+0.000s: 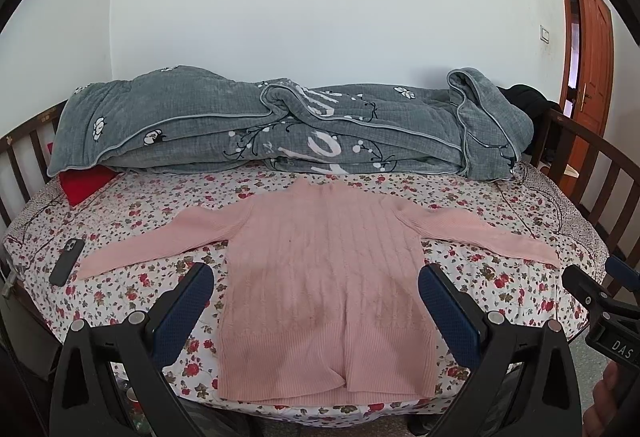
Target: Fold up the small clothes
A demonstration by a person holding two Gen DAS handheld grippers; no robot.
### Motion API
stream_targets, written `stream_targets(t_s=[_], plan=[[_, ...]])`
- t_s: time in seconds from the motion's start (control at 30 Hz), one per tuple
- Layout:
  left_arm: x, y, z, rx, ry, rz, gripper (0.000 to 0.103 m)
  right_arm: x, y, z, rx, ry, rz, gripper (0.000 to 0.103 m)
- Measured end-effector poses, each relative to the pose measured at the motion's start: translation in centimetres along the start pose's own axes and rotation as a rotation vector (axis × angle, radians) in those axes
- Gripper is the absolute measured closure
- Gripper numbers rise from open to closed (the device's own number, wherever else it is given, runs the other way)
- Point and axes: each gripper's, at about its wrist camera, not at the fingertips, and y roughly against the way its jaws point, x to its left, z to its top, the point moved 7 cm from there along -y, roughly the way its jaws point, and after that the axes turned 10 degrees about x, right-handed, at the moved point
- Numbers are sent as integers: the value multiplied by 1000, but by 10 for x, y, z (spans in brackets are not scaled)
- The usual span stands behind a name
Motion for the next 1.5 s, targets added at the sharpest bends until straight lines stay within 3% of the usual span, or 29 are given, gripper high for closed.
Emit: stream_targets(t_s=[1.5], plan=[[5,7,6,-16,11,-2,0,4,8,3,-24,-4,0,0]])
